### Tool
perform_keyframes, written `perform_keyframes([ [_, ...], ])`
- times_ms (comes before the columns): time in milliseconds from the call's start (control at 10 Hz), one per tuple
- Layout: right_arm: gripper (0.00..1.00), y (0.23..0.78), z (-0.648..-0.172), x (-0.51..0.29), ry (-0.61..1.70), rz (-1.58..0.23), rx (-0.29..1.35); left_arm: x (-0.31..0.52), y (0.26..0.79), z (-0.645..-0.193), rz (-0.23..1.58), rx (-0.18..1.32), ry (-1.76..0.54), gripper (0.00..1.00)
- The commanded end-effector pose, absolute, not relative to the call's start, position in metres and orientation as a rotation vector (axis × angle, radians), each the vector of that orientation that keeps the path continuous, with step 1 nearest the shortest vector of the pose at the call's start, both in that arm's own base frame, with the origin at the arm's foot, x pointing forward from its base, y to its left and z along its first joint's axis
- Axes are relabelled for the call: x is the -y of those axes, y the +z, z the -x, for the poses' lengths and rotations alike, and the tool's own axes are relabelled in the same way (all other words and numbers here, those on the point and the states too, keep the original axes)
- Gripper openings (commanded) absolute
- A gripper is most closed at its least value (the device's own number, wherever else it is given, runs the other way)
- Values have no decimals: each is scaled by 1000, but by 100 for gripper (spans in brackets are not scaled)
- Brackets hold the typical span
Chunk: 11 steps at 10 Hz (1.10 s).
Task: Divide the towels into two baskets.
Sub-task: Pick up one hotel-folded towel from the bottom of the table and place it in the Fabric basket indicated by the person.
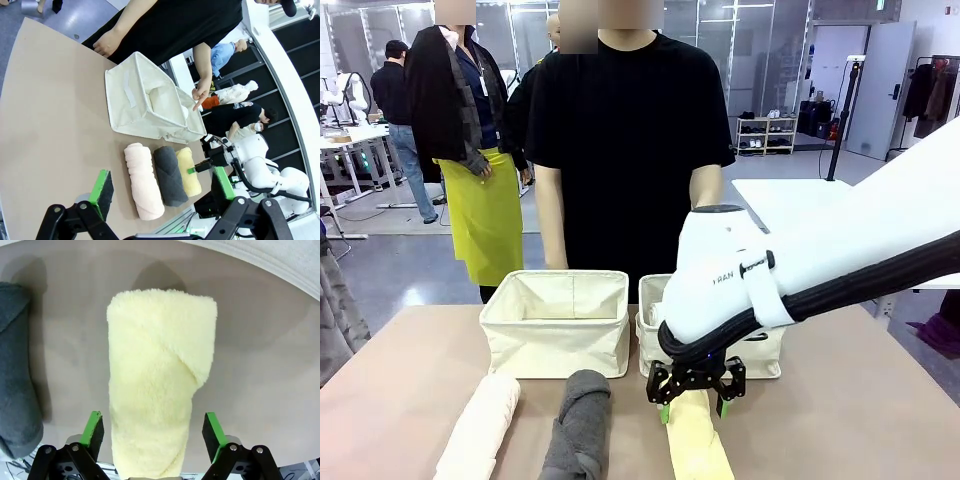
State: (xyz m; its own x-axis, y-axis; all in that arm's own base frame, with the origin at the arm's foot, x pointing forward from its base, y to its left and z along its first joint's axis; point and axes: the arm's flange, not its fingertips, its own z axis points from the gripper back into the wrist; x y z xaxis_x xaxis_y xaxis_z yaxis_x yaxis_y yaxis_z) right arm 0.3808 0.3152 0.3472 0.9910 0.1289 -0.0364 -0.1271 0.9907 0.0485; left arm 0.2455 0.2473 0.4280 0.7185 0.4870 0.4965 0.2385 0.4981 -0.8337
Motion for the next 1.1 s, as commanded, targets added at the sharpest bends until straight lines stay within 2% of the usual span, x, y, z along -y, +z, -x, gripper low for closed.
perform_keyframes([
  [0,100,336,-385,-333,76,-12,-8,-250,428,-245,1084,815,162,100],
  [300,100,322,-384,-341,80,11,-8,-250,428,-245,1084,815,162,100],
  [400,95,322,-383,-342,87,7,-10,-250,428,-245,1084,815,162,100],
  [500,82,323,-382,-342,85,15,-3,-250,428,-245,1084,815,162,100],
  [800,55,325,-381,-341,83,38,6,-250,428,-245,1084,815,162,100],
  [900,42,328,-381,-340,80,42,13,-250,428,-245,1084,815,162,100],
  [1000,36,331,-381,-339,86,42,12,-250,428,-245,1084,815,162,100],
])
